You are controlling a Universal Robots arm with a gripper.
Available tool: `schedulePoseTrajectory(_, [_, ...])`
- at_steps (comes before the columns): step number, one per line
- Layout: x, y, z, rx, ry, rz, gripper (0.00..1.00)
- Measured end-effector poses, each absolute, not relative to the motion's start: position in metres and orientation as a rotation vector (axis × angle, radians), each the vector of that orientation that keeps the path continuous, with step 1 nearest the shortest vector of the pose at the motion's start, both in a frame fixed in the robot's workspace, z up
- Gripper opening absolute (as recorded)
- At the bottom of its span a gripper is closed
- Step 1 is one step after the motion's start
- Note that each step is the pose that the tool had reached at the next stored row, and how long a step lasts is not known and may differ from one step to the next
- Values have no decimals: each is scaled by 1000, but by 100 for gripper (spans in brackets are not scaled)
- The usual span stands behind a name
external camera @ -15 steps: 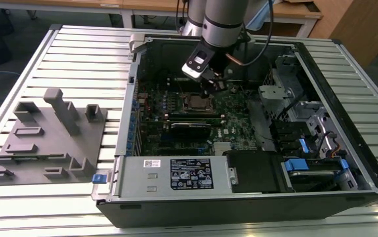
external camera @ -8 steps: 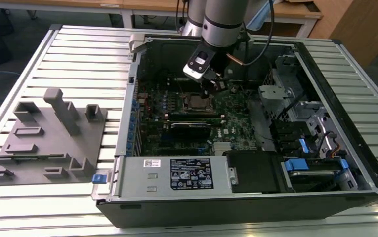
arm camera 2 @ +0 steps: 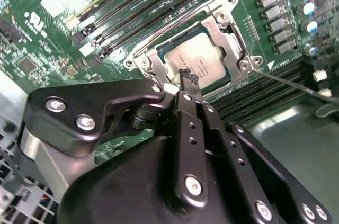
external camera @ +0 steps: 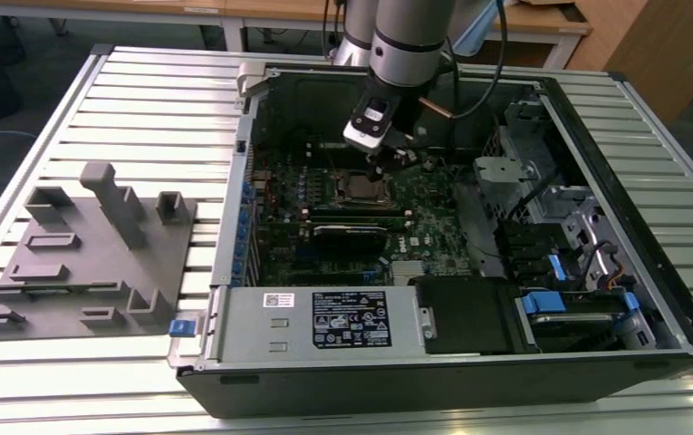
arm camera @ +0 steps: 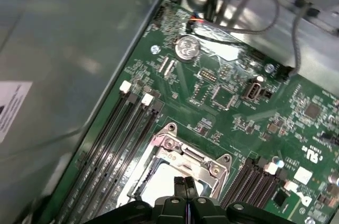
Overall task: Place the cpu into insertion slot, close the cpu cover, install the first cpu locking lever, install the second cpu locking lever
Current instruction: 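Close the cpu cover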
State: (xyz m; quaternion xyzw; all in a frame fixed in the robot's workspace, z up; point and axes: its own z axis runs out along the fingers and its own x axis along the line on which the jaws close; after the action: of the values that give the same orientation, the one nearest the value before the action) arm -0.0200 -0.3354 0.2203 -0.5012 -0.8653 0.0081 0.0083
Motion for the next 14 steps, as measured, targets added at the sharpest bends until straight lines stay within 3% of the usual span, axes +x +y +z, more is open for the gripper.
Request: schedulePoseTrajectory(14, [-20,-335,220,-1229,-2875,28,10])
